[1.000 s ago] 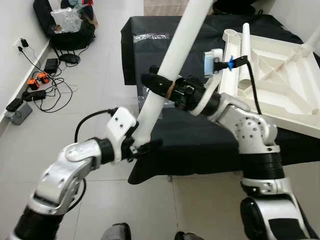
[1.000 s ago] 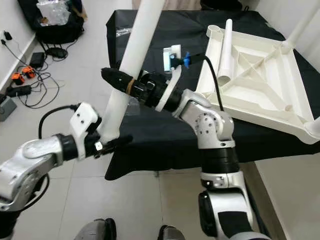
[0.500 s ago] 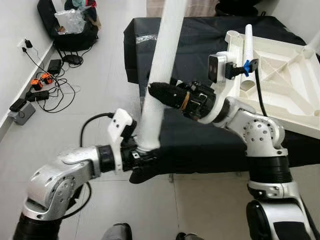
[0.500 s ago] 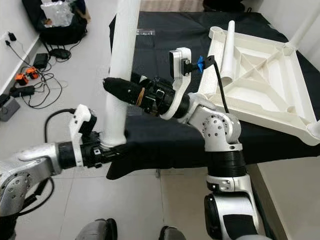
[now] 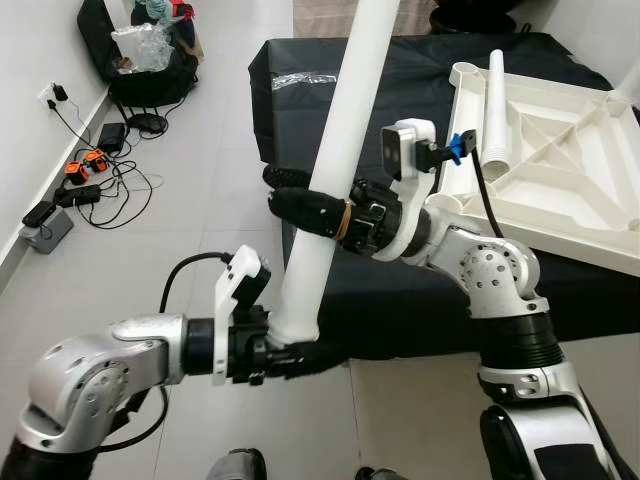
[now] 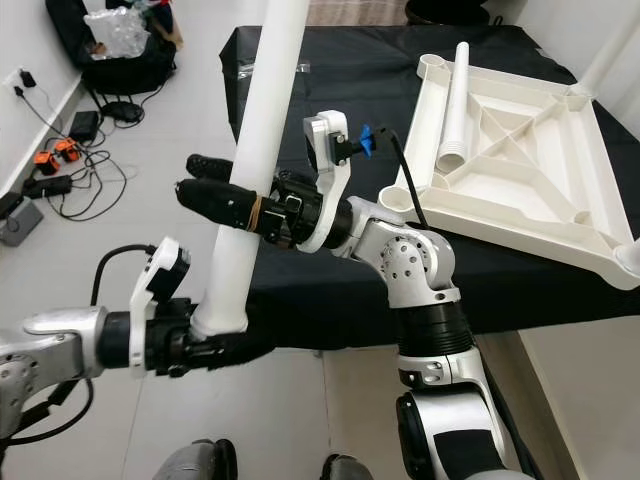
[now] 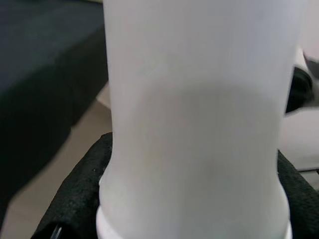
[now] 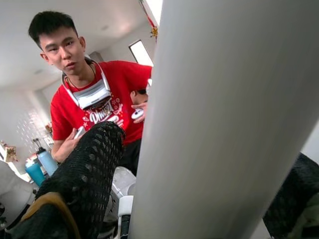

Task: Building children table

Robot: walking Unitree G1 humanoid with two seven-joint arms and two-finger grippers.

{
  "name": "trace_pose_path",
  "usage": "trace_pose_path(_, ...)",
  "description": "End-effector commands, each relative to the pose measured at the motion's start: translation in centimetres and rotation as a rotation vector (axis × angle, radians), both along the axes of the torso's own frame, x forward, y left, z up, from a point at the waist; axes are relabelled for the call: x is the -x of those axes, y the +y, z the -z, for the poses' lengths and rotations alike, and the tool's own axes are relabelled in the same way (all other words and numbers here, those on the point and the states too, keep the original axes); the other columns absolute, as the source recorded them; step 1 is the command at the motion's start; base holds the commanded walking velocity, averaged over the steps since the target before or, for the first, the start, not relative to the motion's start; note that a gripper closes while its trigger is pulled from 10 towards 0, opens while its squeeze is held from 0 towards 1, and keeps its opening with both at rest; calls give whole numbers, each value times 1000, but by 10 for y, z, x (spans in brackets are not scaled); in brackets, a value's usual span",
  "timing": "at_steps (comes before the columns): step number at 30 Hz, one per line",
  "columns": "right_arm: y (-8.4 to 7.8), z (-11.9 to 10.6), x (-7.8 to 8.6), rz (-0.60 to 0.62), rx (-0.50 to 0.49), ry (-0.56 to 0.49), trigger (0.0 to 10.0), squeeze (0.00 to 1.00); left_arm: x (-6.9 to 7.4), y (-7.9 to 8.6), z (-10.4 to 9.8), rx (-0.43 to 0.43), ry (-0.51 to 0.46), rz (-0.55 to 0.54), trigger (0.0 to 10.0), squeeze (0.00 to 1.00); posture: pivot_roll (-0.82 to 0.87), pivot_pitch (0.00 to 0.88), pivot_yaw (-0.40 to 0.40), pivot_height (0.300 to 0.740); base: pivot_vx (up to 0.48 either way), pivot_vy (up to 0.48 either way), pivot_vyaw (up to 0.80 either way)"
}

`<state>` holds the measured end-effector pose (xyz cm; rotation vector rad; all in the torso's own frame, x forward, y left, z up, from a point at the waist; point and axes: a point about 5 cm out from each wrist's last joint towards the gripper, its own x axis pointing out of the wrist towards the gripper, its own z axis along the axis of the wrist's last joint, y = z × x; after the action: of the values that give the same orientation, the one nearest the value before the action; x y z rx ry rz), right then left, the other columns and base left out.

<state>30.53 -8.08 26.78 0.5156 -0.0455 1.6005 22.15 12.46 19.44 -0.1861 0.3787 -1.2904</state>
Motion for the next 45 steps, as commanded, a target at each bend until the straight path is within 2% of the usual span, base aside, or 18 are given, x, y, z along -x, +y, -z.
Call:
trace_pose_path(1, 3, 3, 2, -27, 34, 1, 10000, 0, 6, 4, -1, -33, -7, 46, 10000, 0, 66, 151, -7, 740, 0, 0, 0)
trace_pose_path(9, 5, 8, 4, -53, 49, 30, 10000, 0, 6, 10, 1, -68, -11, 47, 10000, 0, 67, 152, -8, 740, 0, 0, 0)
trace_pose_path(21, 8, 10, 9, -94, 59, 52, 10000, 0, 10, 9, 3, -91, -20, 68, 10000, 0, 63, 152, -8, 740, 0, 0, 0)
trace_pose_path(26, 14, 9, 14, -130, 45, 76, 10000, 0, 8, 10, 7, -105, -33, 67, 10000, 0, 57, 153, -7, 740, 0, 0, 0)
trace_pose_path(45, 18, 4, 13, -98, 23, 65, 10000, 0, 8, 5, 13, -104, -40, 79, 10000, 0, 48, 142, -3, 740, 0, 0, 0)
